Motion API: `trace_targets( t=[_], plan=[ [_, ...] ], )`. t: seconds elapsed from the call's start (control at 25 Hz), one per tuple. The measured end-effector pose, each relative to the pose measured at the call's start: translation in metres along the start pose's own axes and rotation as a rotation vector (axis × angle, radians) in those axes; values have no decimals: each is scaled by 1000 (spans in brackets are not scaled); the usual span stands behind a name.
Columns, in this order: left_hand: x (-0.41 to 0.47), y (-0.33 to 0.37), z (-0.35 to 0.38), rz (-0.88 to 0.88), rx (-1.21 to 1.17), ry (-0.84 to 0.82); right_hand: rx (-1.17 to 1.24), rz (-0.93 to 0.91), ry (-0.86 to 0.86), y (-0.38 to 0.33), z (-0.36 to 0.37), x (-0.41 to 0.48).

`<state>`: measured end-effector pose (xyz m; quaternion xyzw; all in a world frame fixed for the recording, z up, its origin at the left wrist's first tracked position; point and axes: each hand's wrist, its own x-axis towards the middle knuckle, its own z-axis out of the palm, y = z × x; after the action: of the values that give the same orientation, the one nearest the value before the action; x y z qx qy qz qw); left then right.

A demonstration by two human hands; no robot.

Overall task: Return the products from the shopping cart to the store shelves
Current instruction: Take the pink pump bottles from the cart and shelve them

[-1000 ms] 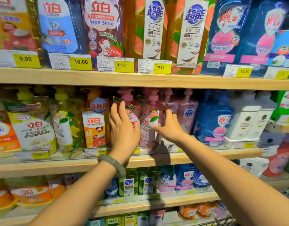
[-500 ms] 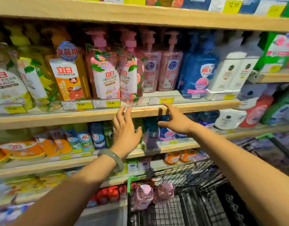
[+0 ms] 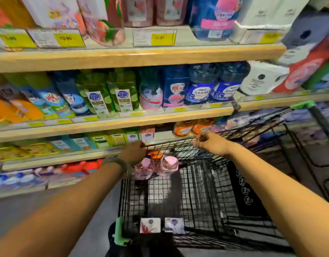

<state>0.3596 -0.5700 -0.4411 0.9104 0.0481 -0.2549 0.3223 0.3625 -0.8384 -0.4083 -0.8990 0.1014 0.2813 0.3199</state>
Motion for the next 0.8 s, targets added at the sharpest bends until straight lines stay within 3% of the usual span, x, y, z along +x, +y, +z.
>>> trace_targets(
  t=[0.12,0.24,0.4,0.52,0.64,0.8],
  plan=[
    [7,-22,51,-165,-77,-138,32,54,-52,39,30,26],
    [27,-56,100,-353,-234,-133,46,130,-92,70,69,53],
    [61,-88,133,-324,-249,-56,167,187,-64,97,115,87],
    [94,-119,164,-367,-303,-58,149,133,-88,109,150,117],
    [108,-134,185,-454,-318,66,180,47,-80,115,177,135],
    [116,-143,207,-275,-236,342,97,-32,-54,126,205,160]
  ],
)
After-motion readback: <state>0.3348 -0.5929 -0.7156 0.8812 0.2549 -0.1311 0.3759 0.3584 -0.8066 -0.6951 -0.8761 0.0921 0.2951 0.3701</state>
